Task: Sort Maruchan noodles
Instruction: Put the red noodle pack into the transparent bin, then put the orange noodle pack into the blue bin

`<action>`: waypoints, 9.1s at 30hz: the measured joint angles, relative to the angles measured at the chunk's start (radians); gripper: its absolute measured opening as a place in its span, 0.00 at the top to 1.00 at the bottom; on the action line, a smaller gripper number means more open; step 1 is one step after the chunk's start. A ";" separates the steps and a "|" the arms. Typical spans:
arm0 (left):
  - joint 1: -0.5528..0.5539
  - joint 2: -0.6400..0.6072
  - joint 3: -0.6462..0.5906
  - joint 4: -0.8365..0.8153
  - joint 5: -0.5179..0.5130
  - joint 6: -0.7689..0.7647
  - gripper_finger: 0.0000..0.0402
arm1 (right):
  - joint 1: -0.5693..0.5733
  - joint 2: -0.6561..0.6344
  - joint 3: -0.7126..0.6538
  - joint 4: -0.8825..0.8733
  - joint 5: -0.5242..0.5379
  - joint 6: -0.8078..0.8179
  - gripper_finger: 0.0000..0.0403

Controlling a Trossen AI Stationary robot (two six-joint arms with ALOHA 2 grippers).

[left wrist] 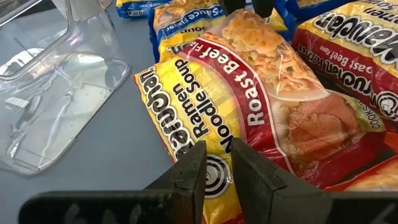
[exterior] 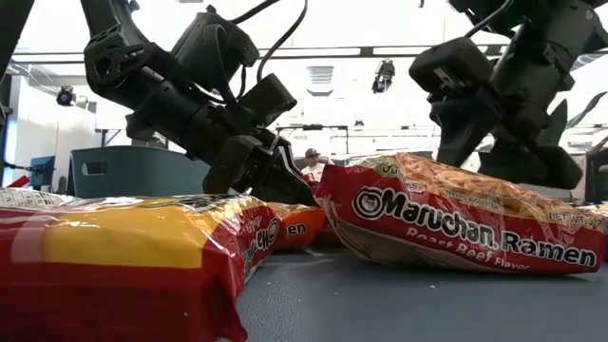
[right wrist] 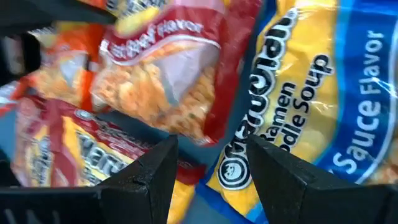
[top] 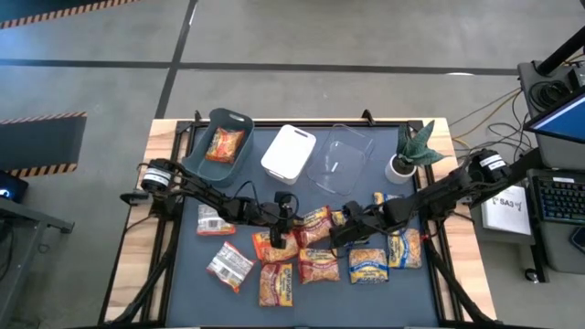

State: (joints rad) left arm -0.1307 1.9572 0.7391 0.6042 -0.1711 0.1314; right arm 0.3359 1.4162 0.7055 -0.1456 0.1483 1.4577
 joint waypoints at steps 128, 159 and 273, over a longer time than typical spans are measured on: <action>0.004 -0.824 -0.126 -0.277 -0.085 0.256 0.56 | -0.014 0.063 -0.009 0.491 0.218 -0.424 0.82; 0.005 -1.106 -0.125 -0.616 -0.371 0.305 0.56 | -0.328 0.059 0.651 -0.351 0.216 -0.867 0.82; 0.004 -1.051 -0.125 -0.628 -0.438 0.188 0.56 | -0.255 0.024 0.459 -0.413 0.116 -0.984 0.94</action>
State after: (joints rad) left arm -0.1265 0.9063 0.6144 -0.0242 -0.6094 0.3194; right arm 0.0804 1.4399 1.1645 -0.5589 0.2639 0.4742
